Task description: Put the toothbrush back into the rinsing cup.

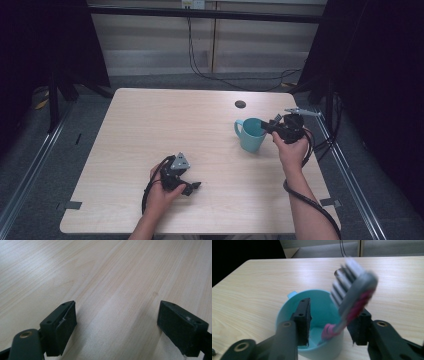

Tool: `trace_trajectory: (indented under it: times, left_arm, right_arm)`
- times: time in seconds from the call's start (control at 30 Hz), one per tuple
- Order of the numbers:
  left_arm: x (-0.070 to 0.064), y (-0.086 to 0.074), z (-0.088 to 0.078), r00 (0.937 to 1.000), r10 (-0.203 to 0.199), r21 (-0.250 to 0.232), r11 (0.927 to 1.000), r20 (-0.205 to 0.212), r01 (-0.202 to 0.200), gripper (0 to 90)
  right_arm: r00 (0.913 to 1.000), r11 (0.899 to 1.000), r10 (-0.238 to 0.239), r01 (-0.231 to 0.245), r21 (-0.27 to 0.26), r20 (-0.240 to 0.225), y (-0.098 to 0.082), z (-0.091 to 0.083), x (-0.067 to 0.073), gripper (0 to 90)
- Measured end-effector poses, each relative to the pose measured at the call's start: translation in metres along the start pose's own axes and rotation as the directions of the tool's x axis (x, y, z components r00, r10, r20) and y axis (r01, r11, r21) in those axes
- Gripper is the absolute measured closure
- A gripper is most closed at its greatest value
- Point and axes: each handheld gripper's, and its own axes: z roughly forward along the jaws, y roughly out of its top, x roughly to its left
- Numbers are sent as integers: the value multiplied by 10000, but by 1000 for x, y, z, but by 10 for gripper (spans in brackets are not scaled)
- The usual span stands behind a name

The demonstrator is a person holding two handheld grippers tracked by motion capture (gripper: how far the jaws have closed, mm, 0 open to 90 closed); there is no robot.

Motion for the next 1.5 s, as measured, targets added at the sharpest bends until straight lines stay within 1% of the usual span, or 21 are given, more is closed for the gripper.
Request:
trace_trajectory:
  times: [0.13, 0.27, 0.3, 0.47, 0.63, 0.8, 0.93, 0.97, 1.0, 1.07, 1.2, 1.4, 1.5]
  left_arm:
    - [0, 0, 0, 10000, -8, -6, 10000, -8, 8, 155]
    - [0, 0, 0, 10000, 0, -15, 10000, -10, 0, 156]
    - [0, 0, 0, 10000, 19, 16, 10000, -12, -19, 156]
    - [0, 0, 0, 10000, -11, -7, 10000, -16, 11, 155]
    - [0, 0, 0, 10000, -6, -10, 10000, -22, 6, 156]
    - [0, 0, 0, 10000, 5, 11, 10000, -15, -5, 156]
    - [0, 0, 0, 10000, 12, 3, 10000, -19, -12, 156]
    - [0, 0, 0, 10000, 9, -10, 10000, -16, -9, 156]
    - [0, 0, 0, 10000, 11, -10, 10000, -16, -11, 156]
    - [0, 0, 0, 10000, 2, -18, 10000, -18, -2, 155]
    - [0, 0, 0, 10000, 12, -5, 10000, -14, -12, 156]
    - [0, 0, 0, 10000, 24, -5, 10000, -25, -24, 155]
    - [0, 0, 0, 10000, 10, -8, 10000, -17, -10, 155]
  right_arm:
    - [10000, 10000, 20, -20, 7, -26, -2, -4, -3, 518]
    - [10000, 10000, -47, 47, 24, -52, -3, -7, -4, 505]
    - [9999, 9999, -136, 136, 83, -9, -4, -8, -3, 495]
    - [9997, 9997, -235, 236, 90, -88, -6, -12, -3, 474]
    - [9985, 9982, -546, 548, 239, -88, -8, -15, 2, 446]
    - [9977, 9974, -623, 631, 338, -252, -9, -17, 5, 422]
    - [9971, 9968, -704, 714, 363, -280, -11, -17, 8, 399]
    - [9969, 9966, -693, 709, 425, -367, -12, -17, 9, 392]
    - [9960, 9958, -753, 776, 485, -474, -13, -17, 11, 378]
    - [9951, 9951, -870, 891, 438, -465, -14, -18, 13, 368]
    - [9941, 9948, -900, 927, 430, -609, -17, -21, 17, 341]
    - [9900, 9900, -1210, 1257, 646, -729, -21, -24, 23, 307]
    - [9893, 9894, -1230, 1284, 683, -780, -22, -26, 25, 299]
